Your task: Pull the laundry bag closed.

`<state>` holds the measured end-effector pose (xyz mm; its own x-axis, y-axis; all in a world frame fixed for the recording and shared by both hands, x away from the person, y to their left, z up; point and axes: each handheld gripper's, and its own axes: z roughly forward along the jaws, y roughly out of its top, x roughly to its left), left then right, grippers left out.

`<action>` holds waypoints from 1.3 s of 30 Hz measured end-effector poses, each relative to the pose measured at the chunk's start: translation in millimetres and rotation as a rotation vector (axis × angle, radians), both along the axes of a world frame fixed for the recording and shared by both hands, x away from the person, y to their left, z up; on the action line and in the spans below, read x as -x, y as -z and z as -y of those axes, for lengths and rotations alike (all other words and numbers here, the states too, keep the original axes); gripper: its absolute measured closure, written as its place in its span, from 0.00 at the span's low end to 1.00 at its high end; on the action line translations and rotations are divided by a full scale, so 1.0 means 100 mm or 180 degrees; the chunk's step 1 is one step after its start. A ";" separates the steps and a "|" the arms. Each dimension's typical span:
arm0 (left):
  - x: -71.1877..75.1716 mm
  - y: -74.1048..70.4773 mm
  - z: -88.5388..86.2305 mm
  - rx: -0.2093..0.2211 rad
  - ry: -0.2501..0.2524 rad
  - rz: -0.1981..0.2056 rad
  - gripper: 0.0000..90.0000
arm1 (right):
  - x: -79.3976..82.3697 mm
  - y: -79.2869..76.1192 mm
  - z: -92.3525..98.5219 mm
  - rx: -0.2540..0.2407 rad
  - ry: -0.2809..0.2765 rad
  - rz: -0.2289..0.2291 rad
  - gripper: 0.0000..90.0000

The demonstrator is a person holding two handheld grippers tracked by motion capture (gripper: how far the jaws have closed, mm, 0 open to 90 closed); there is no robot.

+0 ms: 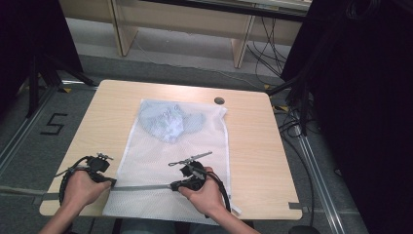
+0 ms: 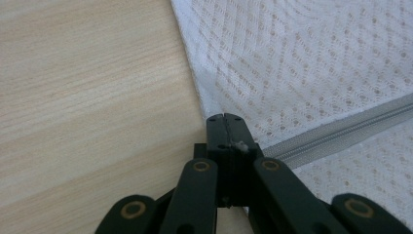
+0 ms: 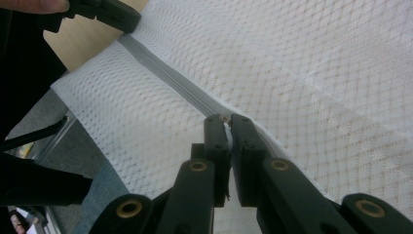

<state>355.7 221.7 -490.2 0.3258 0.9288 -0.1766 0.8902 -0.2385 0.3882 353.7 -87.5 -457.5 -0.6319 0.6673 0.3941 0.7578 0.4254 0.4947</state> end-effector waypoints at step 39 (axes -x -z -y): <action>0.00 0.00 0.00 -0.0005 0.0002 -0.0005 1.00 | 0.03 0.02 0.17 0.0013 0.0092 -0.0026 0.97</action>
